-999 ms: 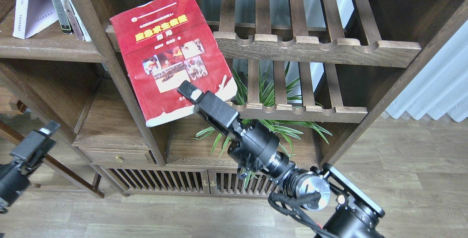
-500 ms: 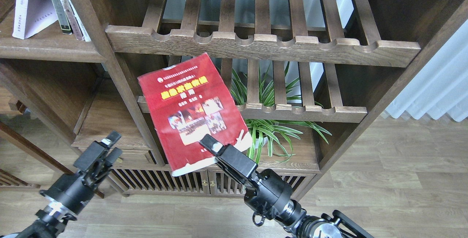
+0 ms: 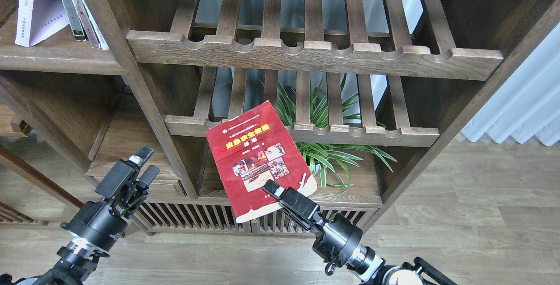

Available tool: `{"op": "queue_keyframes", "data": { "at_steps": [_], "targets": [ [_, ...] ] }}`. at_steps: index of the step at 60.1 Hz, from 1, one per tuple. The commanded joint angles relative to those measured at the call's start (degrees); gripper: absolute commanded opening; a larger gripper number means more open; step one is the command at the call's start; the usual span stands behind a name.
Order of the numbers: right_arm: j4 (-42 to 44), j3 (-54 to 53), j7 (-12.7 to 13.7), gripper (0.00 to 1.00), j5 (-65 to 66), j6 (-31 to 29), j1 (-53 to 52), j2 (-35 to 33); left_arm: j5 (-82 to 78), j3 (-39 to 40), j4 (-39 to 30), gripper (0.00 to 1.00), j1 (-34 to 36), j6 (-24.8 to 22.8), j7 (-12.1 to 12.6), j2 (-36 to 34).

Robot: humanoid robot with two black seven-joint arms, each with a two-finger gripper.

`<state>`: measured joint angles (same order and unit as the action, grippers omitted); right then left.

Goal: Organize books on shelf
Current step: 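Lower the red book and grip it with both grippers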

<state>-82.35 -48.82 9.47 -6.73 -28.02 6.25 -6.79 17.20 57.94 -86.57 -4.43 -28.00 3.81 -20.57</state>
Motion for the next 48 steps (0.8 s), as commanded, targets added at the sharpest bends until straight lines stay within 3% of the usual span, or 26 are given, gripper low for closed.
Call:
{"op": "queue_keyframes", "data": {
  "at_steps": [1, 16, 25, 32, 38, 48],
  "targets": [
    [-0.18, 1.27, 0.02, 0.06, 1.27, 0.02, 1.22, 1.96, -0.06, -3.62, 0.09, 0.97, 0.38, 0.0, -0.12, 2.55],
    [-0.27, 2.5, 0.11, 0.06, 3.56, 0.02, 2.8, 4.68, -0.06, -8.02, 0.62, 0.93, 0.56, 0.0, -0.12, 6.68],
    [-0.27, 2.68, 0.28, 0.06, 3.65, 0.02, 3.42, 5.39, 0.03, -9.78, 0.79, 0.83, 0.91, 0.0, -0.21, 8.26],
    [-0.35, 2.68, 0.37, 0.06, 4.0, 0.02, 4.03, 5.48, 0.03, -10.04, 0.79, 0.66, 0.91, 0.0, -0.21, 9.14],
    [-0.35, 2.68, 0.37, 0.06, 4.35, 0.02, 4.65, 5.83, 0.11, -10.13, 1.23, 0.37, 1.61, 0.0, -1.69, 9.14],
    [-0.35, 2.42, 0.81, 0.07, 4.44, 0.02, 4.91, 5.83, 0.11, -10.13, 1.23, 0.21, 2.05, 0.0, -3.19, 8.0]
  ]
}}
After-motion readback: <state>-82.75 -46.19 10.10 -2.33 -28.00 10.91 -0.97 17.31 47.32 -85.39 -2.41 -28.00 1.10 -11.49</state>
